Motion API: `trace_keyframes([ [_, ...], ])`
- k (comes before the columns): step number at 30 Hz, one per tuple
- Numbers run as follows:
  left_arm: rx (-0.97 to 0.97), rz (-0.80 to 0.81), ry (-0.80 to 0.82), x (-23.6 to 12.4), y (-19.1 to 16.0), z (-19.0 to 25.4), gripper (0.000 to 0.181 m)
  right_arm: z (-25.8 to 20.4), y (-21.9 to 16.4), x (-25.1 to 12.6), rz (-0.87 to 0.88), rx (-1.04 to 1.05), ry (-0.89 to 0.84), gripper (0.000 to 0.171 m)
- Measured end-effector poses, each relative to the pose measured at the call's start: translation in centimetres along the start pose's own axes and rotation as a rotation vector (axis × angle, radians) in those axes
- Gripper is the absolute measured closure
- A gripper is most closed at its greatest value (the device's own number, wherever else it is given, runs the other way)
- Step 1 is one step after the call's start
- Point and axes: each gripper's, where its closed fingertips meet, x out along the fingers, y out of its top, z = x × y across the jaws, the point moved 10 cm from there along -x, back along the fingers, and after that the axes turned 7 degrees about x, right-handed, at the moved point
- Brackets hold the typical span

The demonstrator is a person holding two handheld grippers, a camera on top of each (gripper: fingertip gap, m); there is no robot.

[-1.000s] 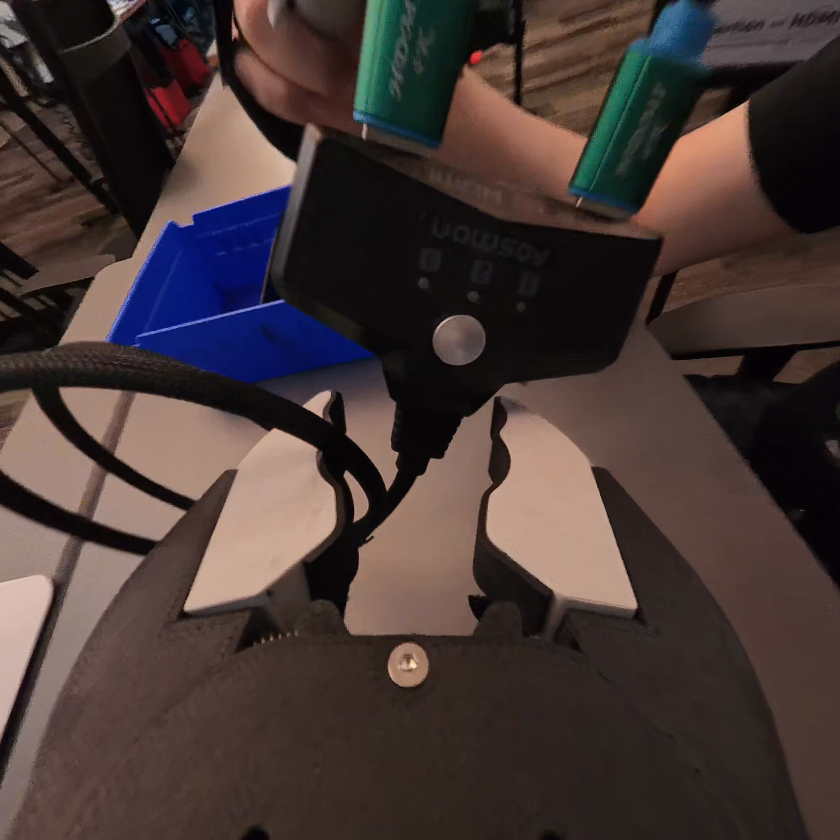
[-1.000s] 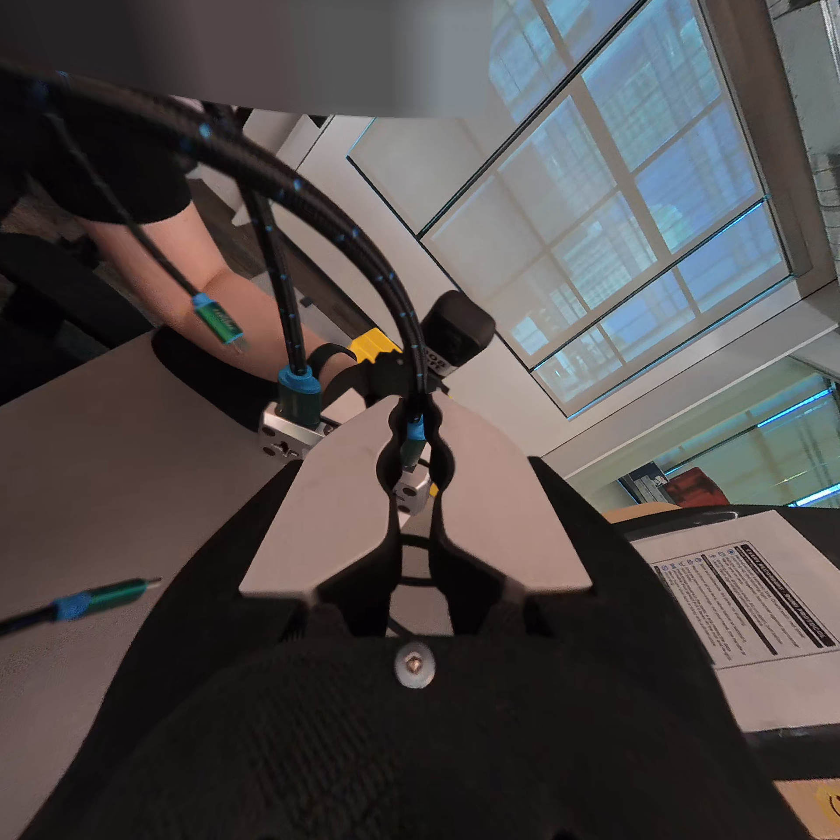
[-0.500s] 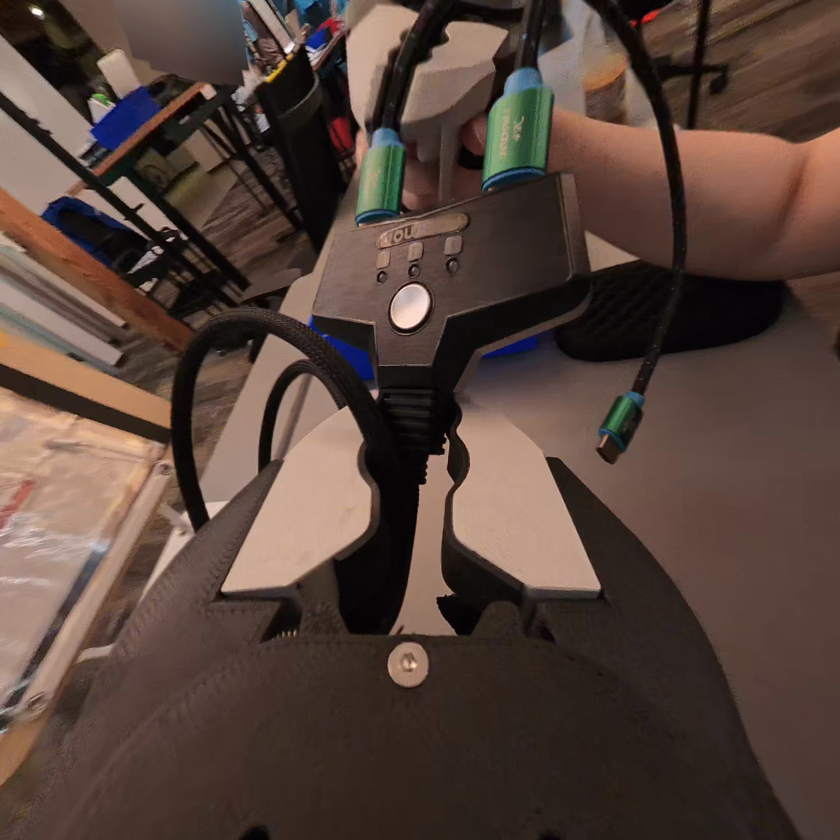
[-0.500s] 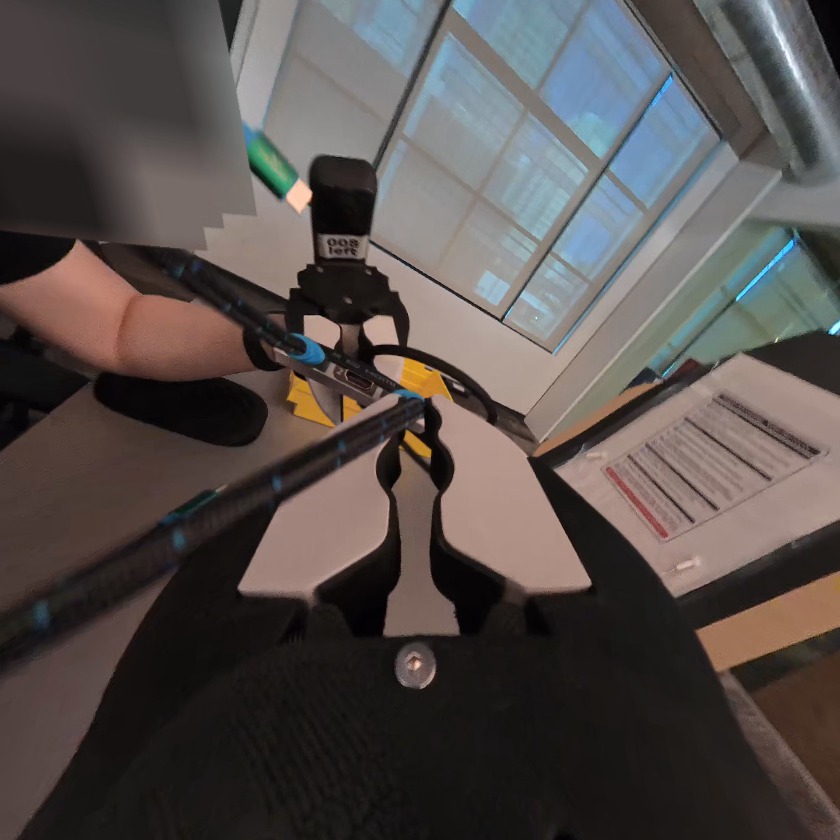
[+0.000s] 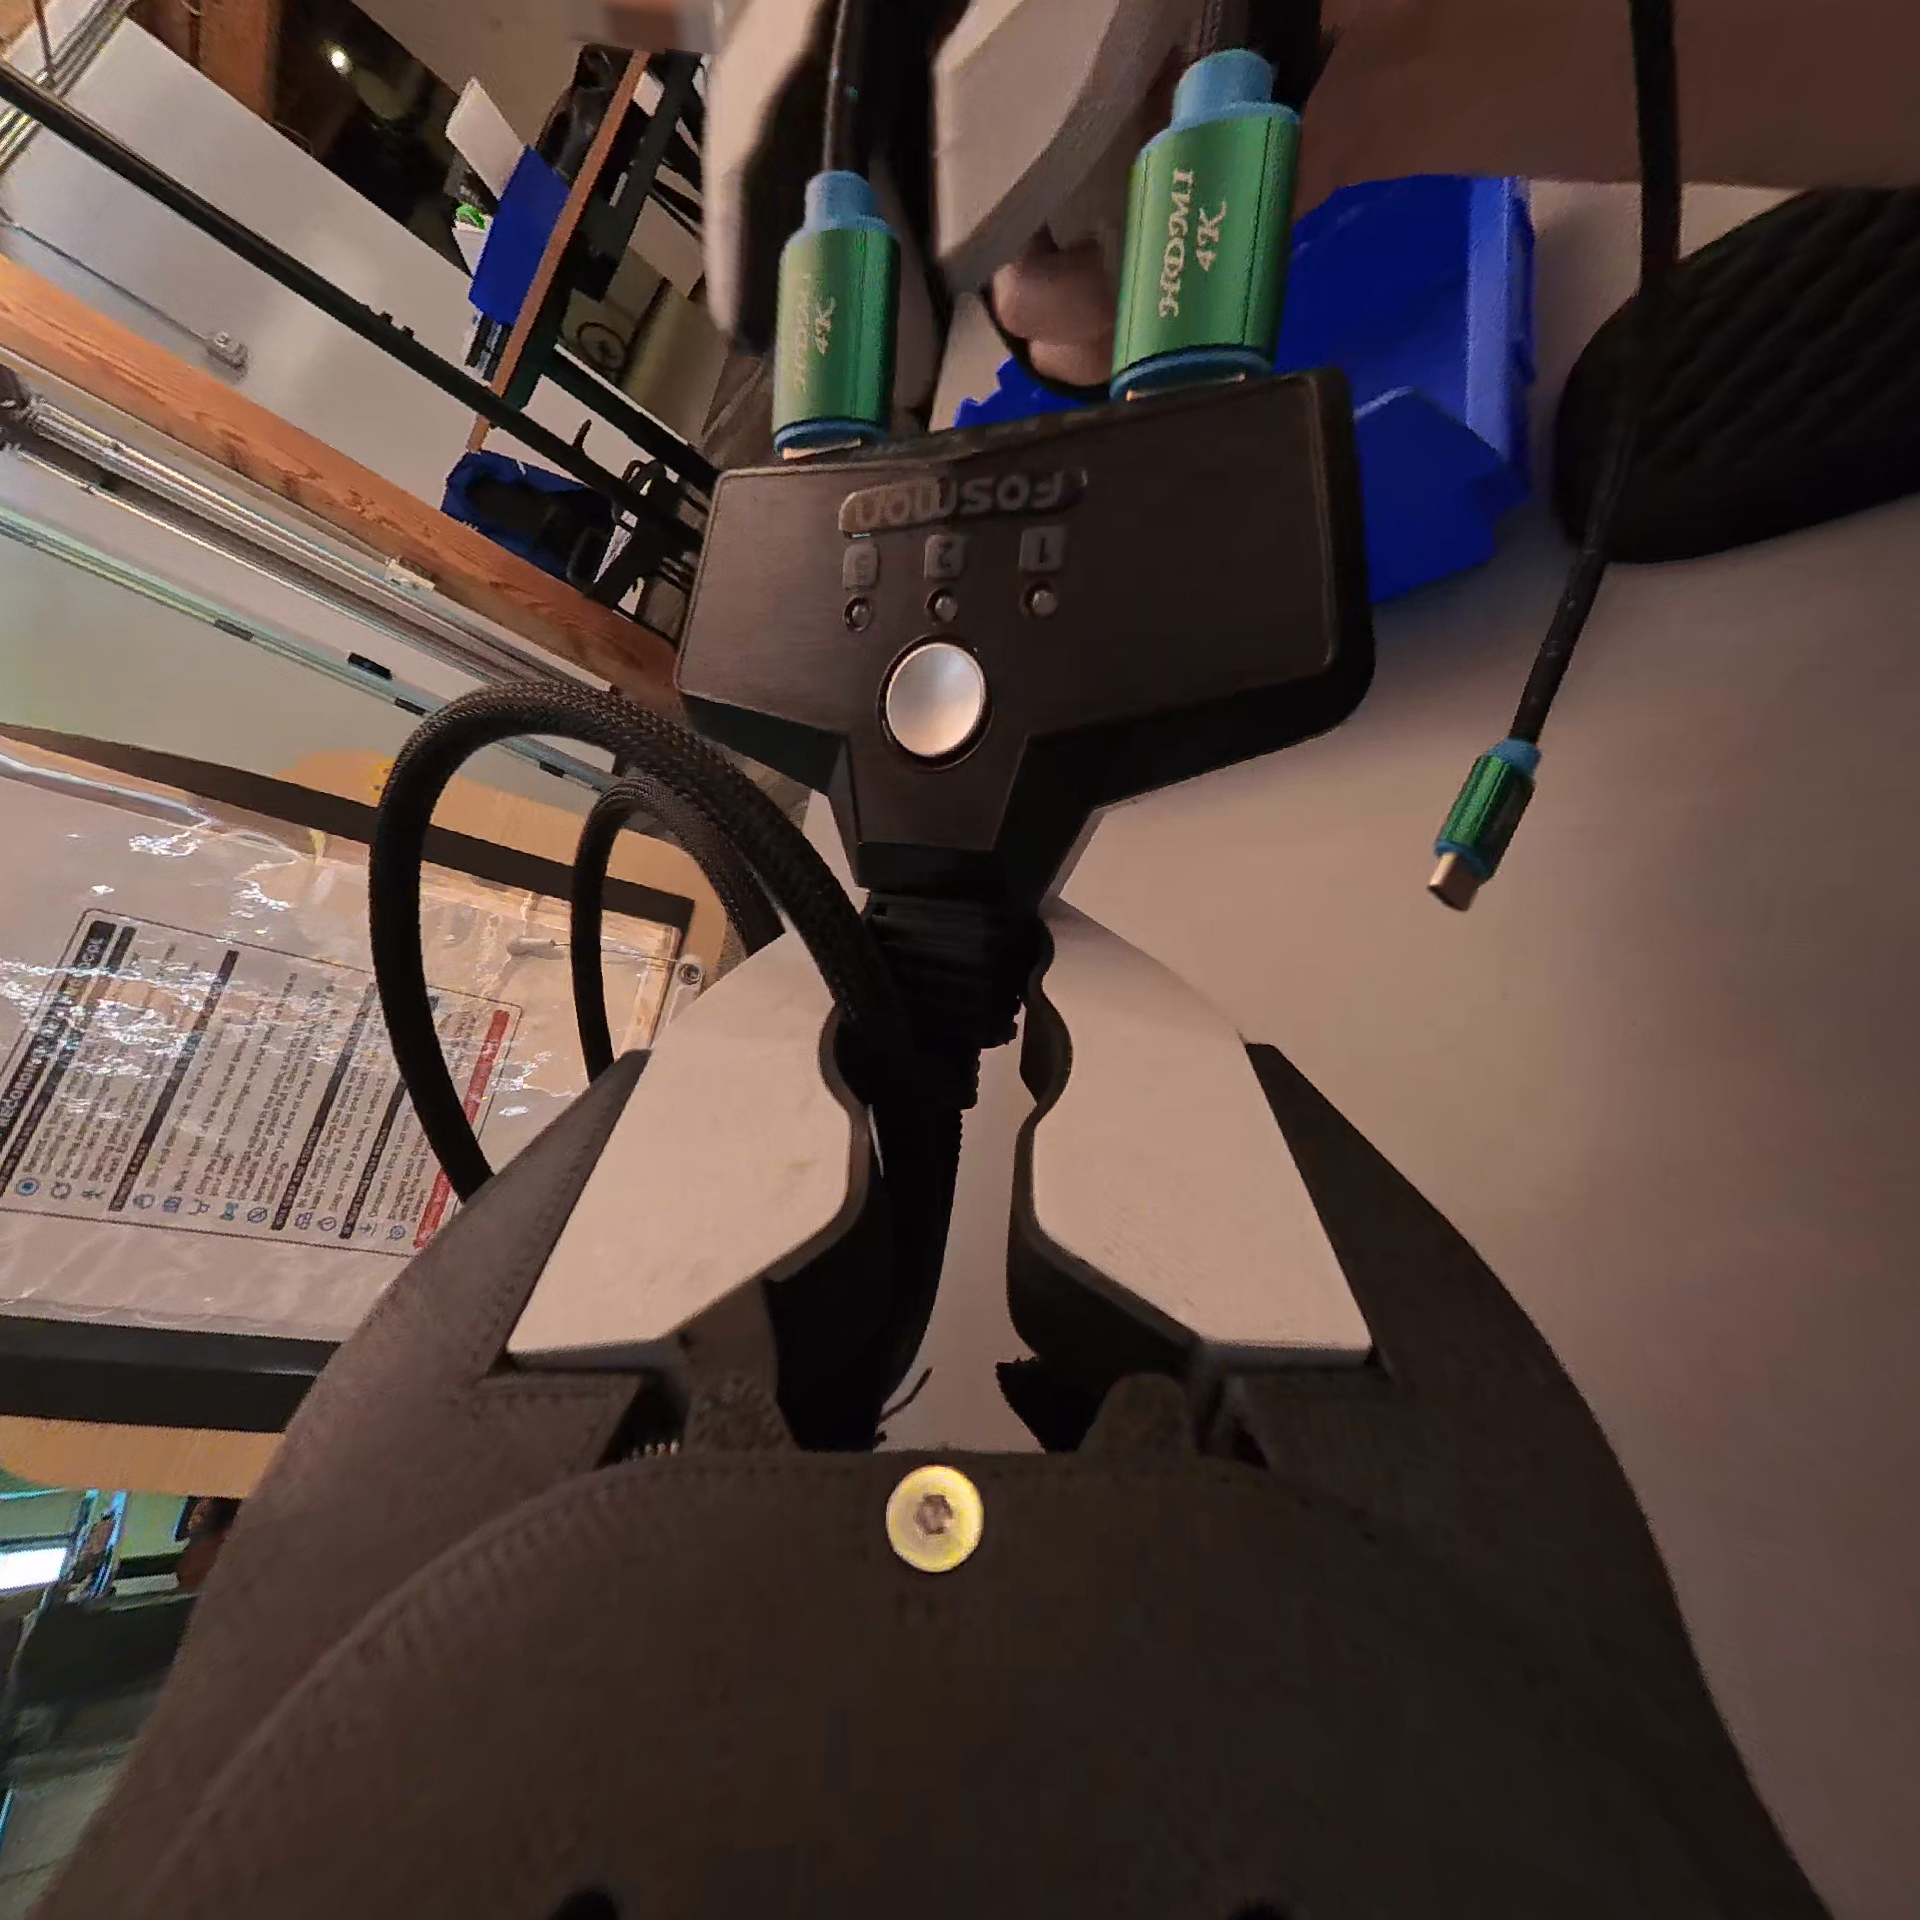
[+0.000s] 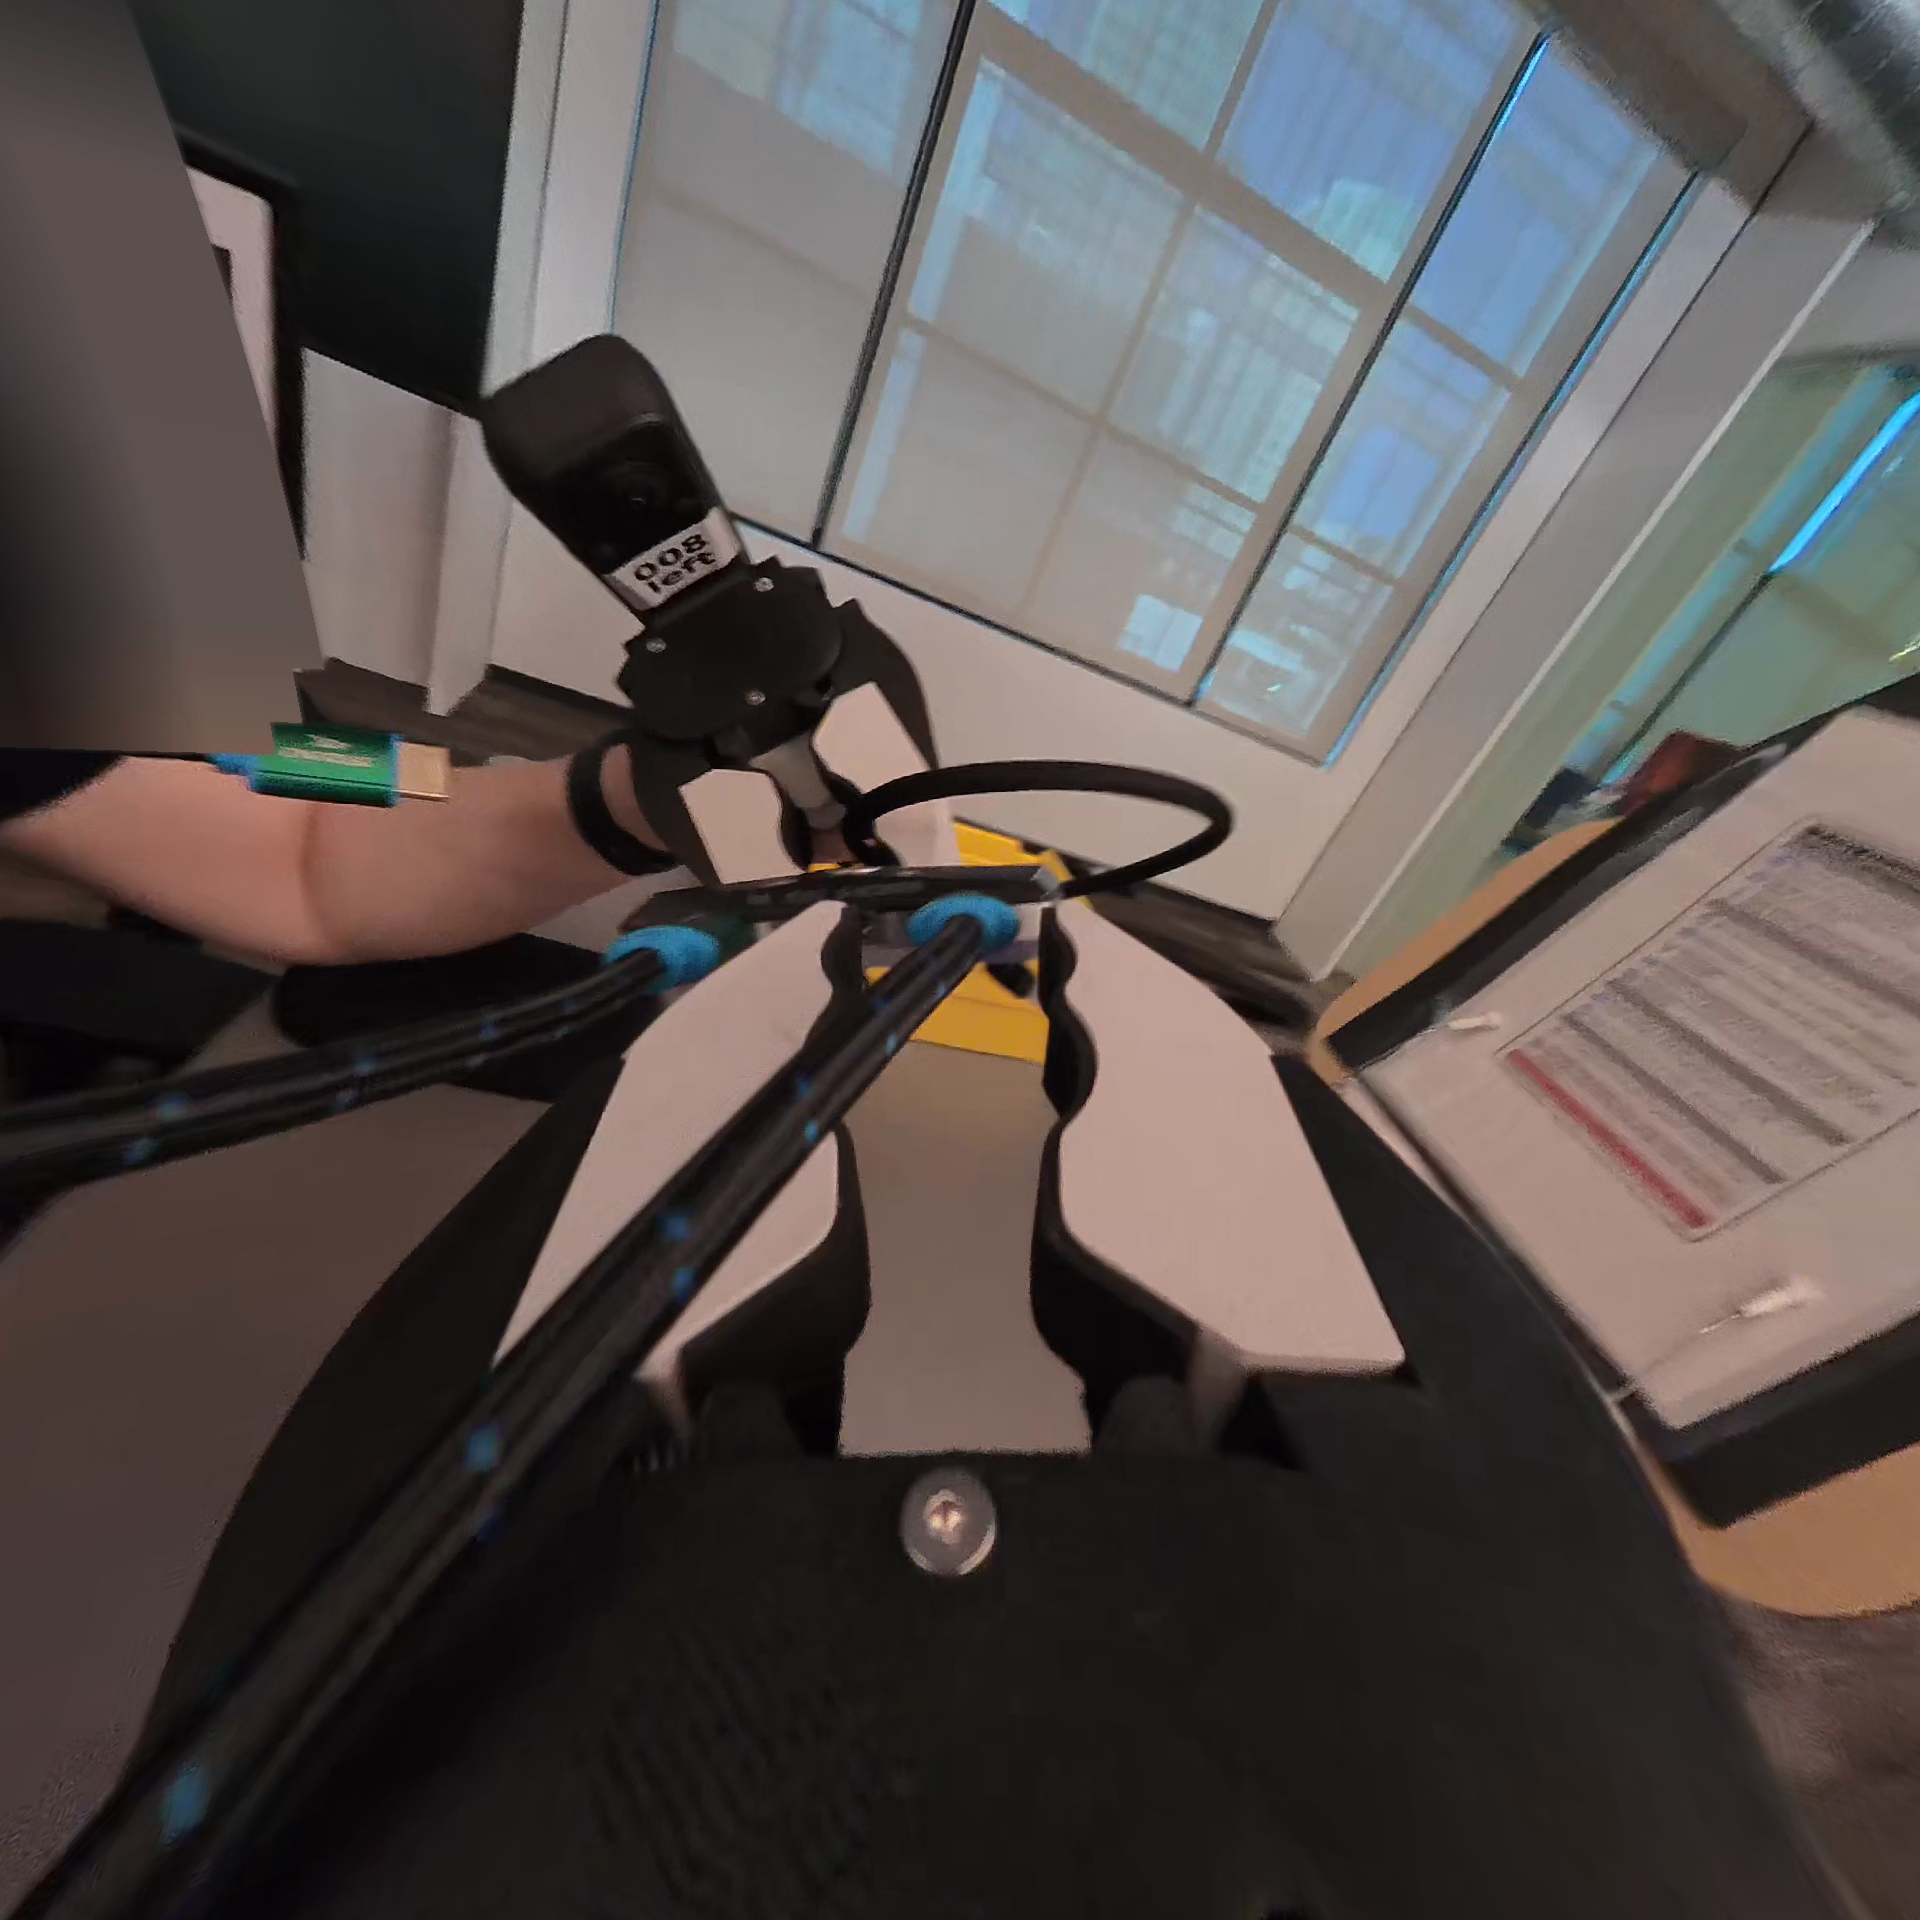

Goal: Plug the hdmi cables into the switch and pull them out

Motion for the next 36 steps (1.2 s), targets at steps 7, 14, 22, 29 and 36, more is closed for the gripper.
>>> trace_keyframes([
  [7, 0.049, -0.027, -0.026, 0.5, 0.4, 0.6, 0.159, -0.7, 0.0, -0.4, -0.021, -0.131, 0.018, 0.148],
  [14, 0.092, -0.058, -0.027, 0.3, 0.6, 0.9, 0.159, -1.4, 0.3, -0.2, -0.138, -0.207, 0.004, 0.149],
  [22, -0.084, 0.090, -0.196, 0.0, 0.4, 1.2, 0.154, -4.7, 2.6, 0.2, -0.225, -0.492, -0.003, 0.150],
  [29, -0.456, 0.387, -0.634, 0.1, -1.6, 0.9, 0.122, -7.2, 3.7, 1.1, -0.211, -0.583, 0.062, 0.151],
  [36, -0.869, 0.734, -0.950, 2.0, -3.1, 0.2, 0.137, -7.8, 2.6, 2.4, -0.259, -0.665, 0.086, 0.151],
])
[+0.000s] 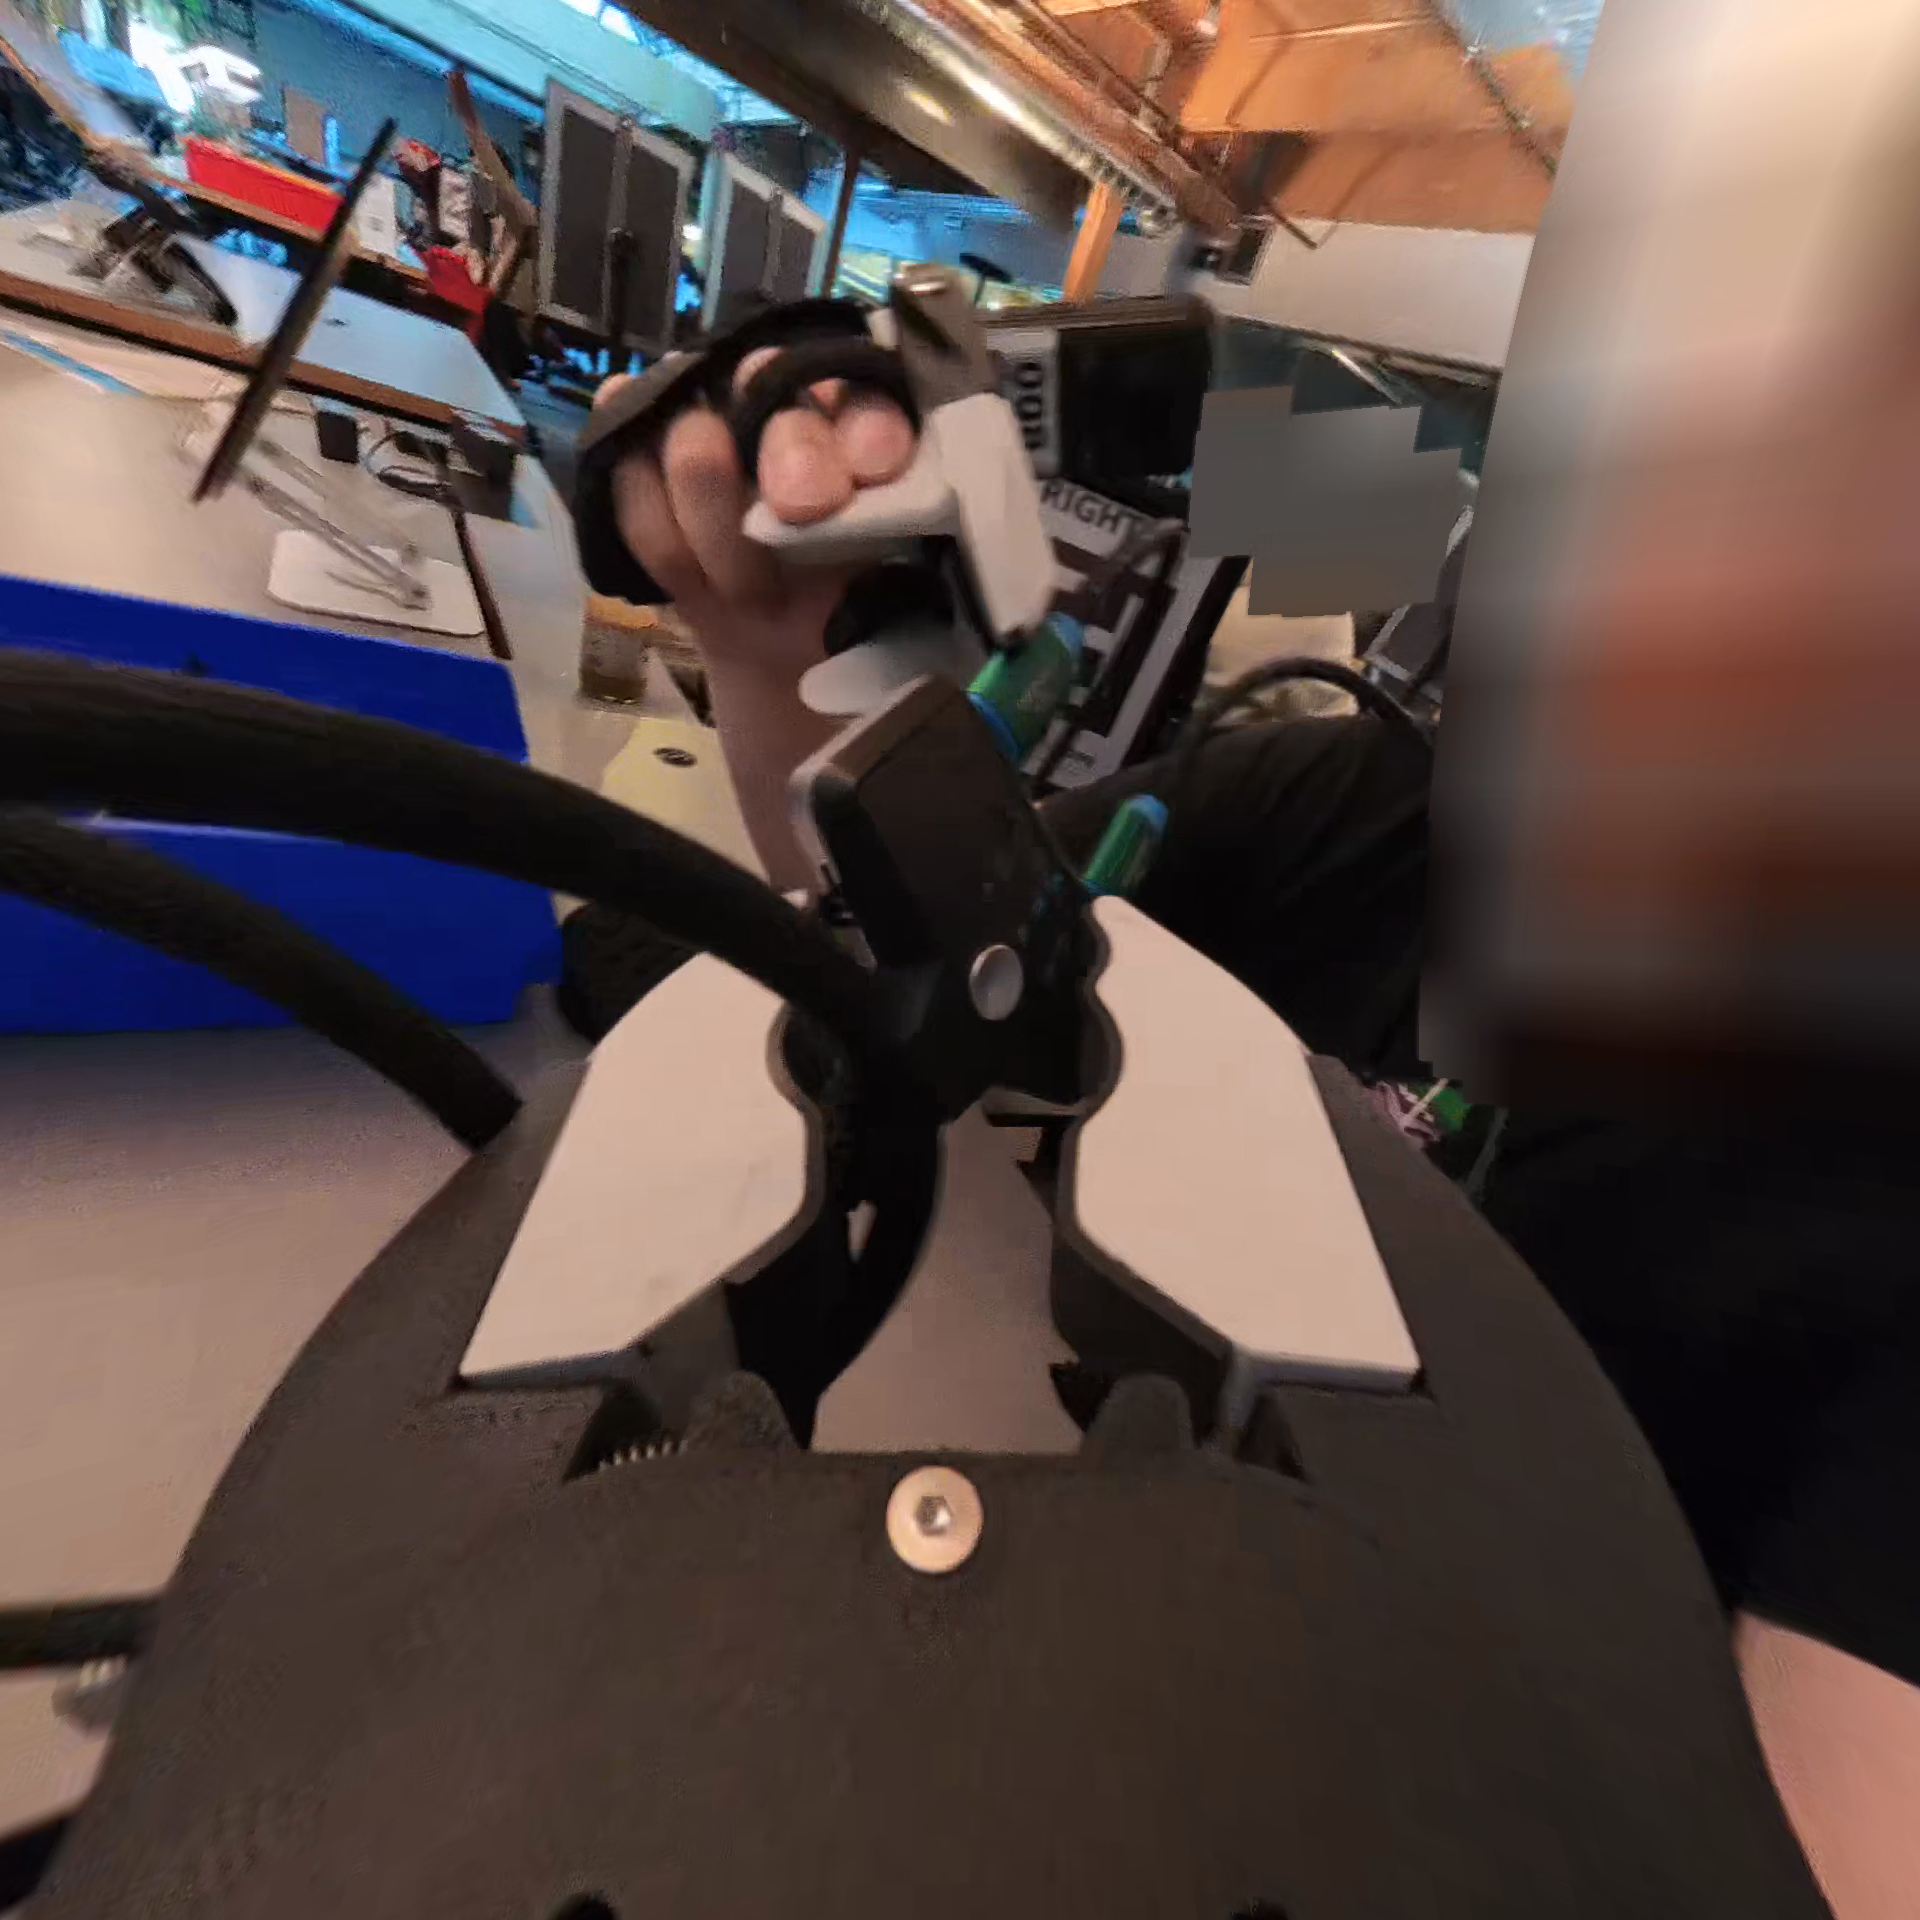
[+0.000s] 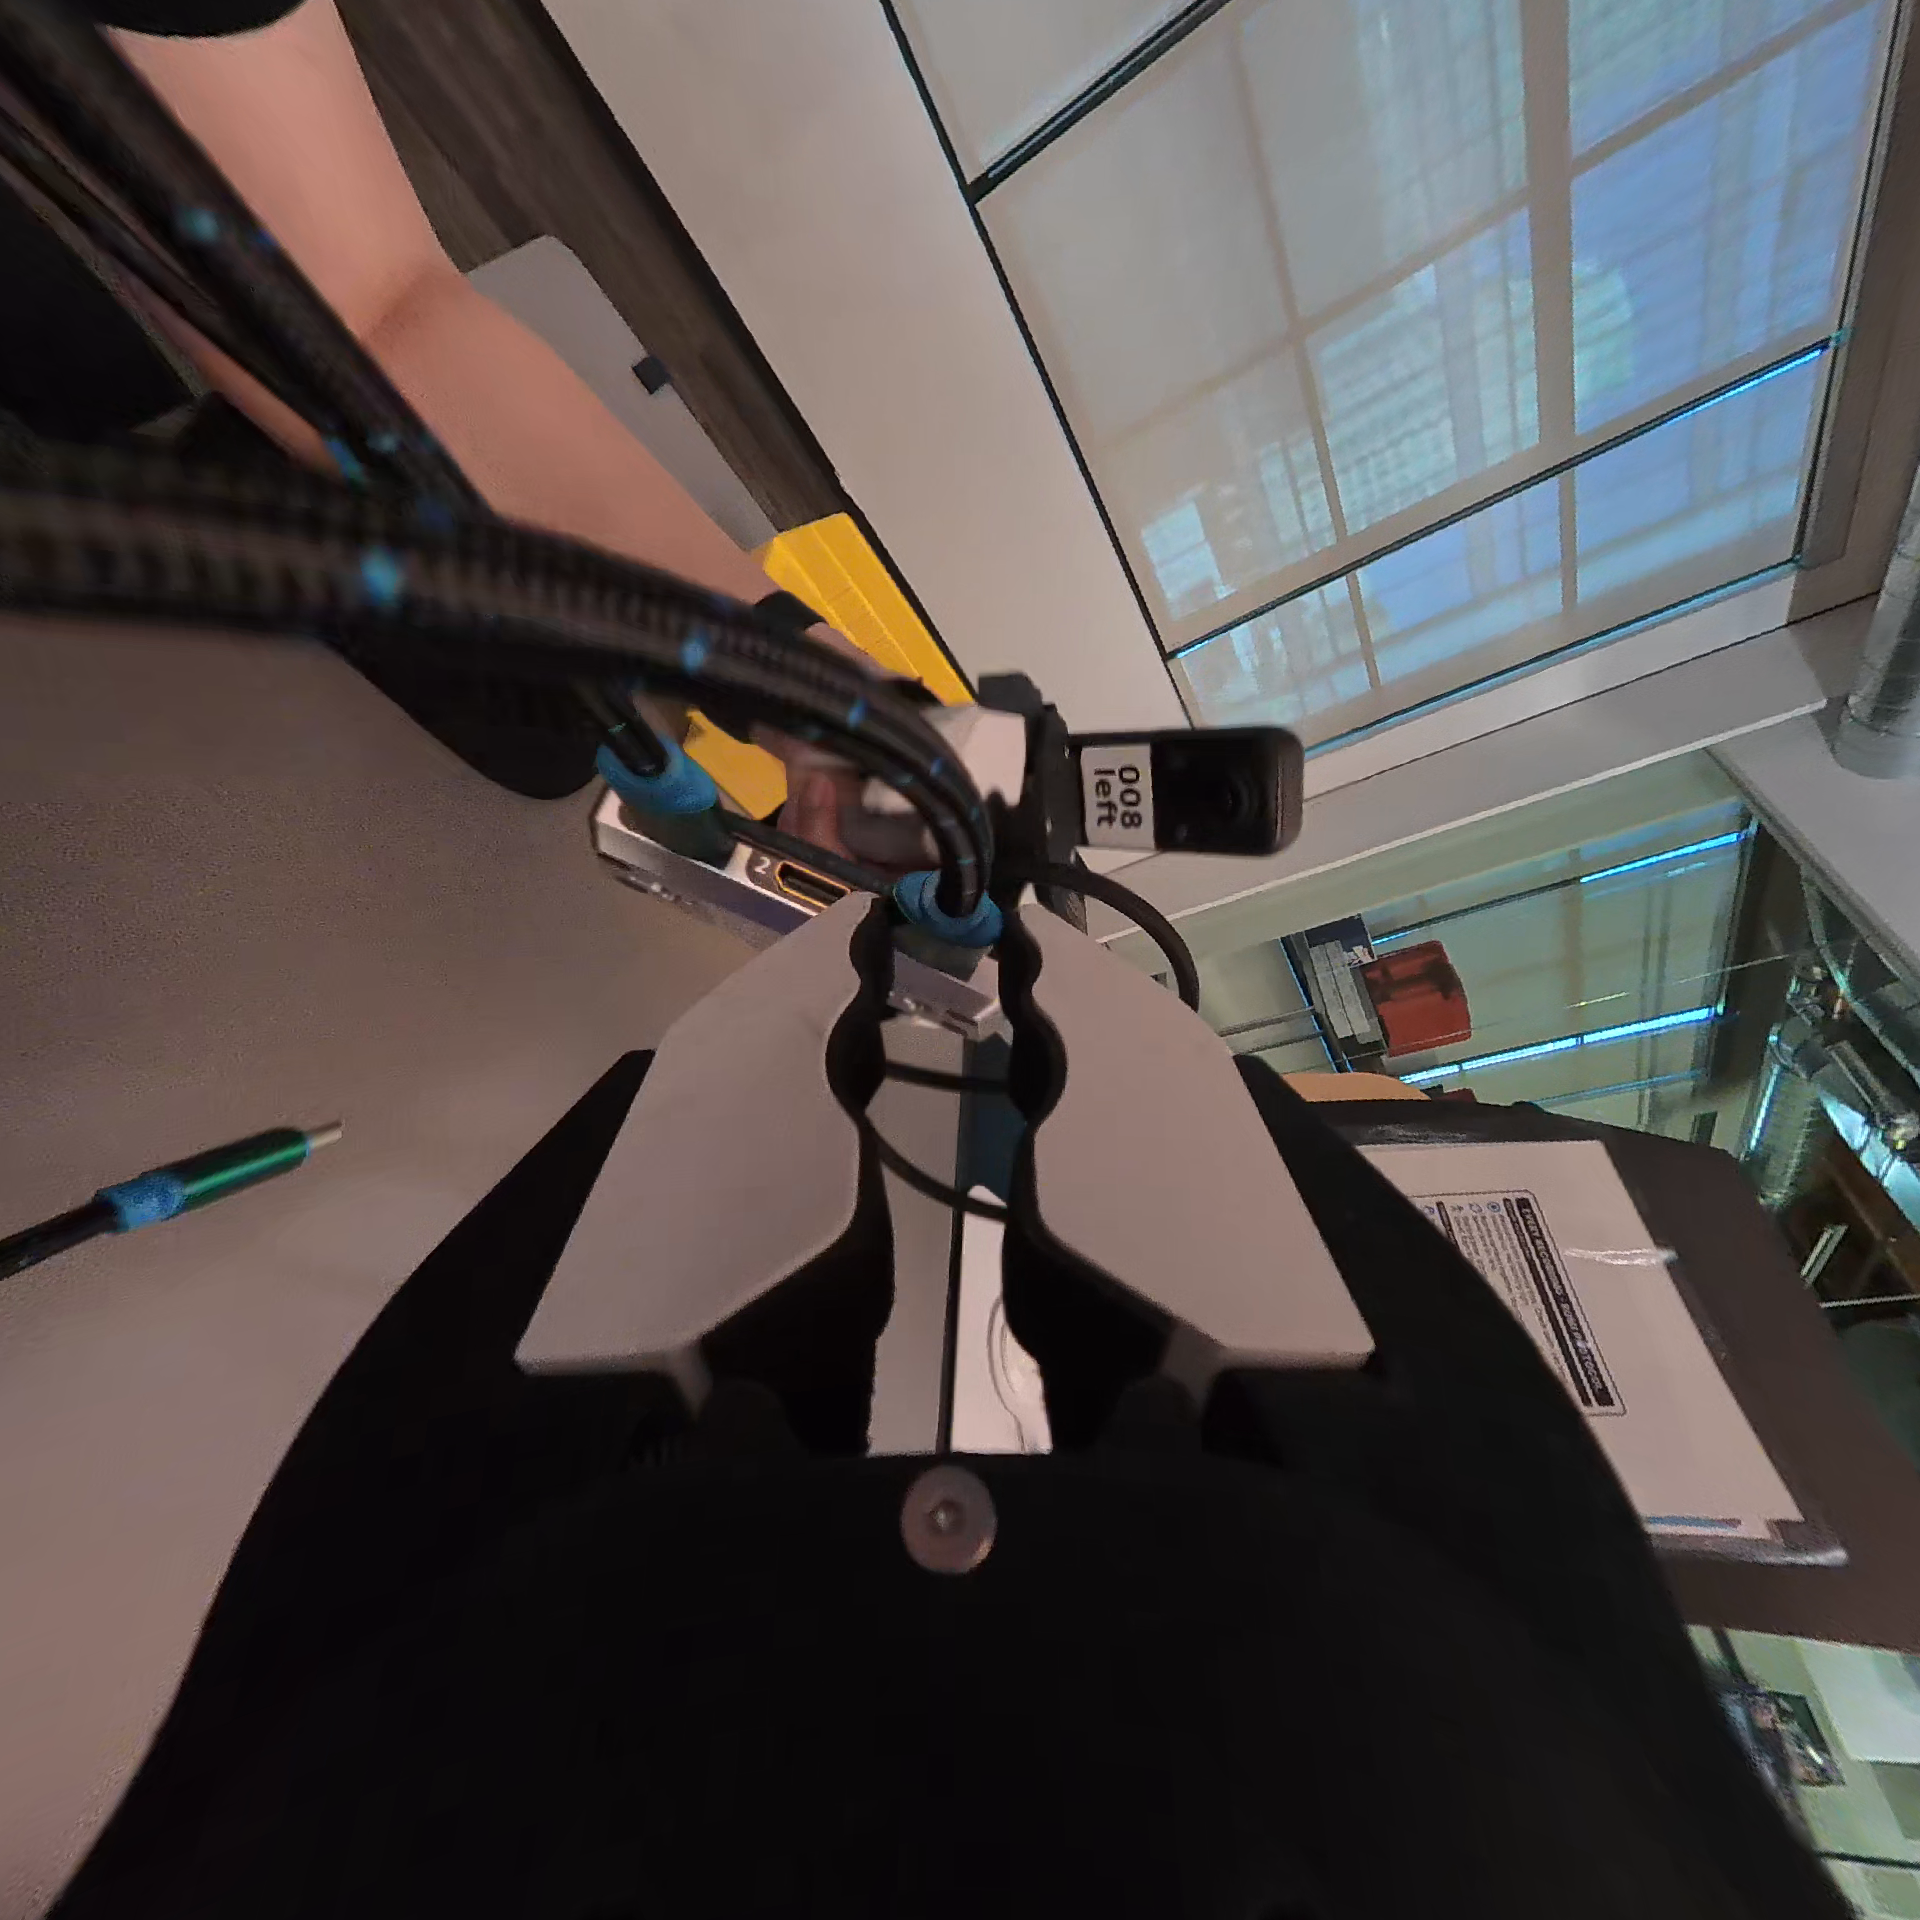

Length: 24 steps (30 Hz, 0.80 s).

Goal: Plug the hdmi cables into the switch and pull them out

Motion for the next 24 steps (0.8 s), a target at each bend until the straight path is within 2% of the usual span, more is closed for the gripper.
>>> trace_keyframes([
  [1, -0.018, -0.008, 0.022, 0.1, -0.2, -0.5, 0.146, -0.1, -0.2, 0.1, 0.000, -0.012, 0.001, 0.151],
  [2, -0.014, -0.046, 0.049, 0.3, -0.6, -0.7, 0.143, -0.1, -0.5, 0.2, -0.010, -0.030, 0.006, 0.150],
  [4, 0.006, -0.154, 0.076, 1.2, -1.3, -0.6, 0.122, -0.3, -1.0, 0.5, -0.029, -0.061, 0.024, 0.150],
  [5, 0.015, -0.200, 0.081, 1.7, -1.5, -0.5, 0.118, -0.4, -1.2, 0.6, -0.024, -0.069, 0.034, 0.150],
  [6, 0.022, -0.227, 0.071, 2.0, -1.6, -0.4, 0.122, -0.5, -1.2, 0.7, -0.014, -0.074, 0.051, 0.150],
  [10, 0.007, -0.178, 0.038, 2.3, -1.6, -0.7, 0.125, -0.5, -1.2, 0.3, -0.001, -0.115, 0.035, 0.149],
  [15, -0.057, -0.125, 0.011, 2.4, -2.2, -1.6, 0.110, -0.8, -0.4, 0.3, -0.015, -0.171, 0.033, 0.150],
  [17, -0.059, -0.125, -0.025, 2.3, -2.3, -1.7, 0.120, -0.8, -0.5, 0.3, -0.016, -0.169, 0.034, 0.150],
  [19, -0.044, -0.152, -0.004, 2.2, -2.0, -1.7, 0.122, -0.7, -0.8, 0.3, -0.014, -0.150, 0.034, 0.149],
  [24, 0.007, -0.232, 0.202, 0.0, -0.9, -1.7, 0.146, 0.0, -2.5, 0.1, -0.093, -0.127, -0.024, 0.149],
])
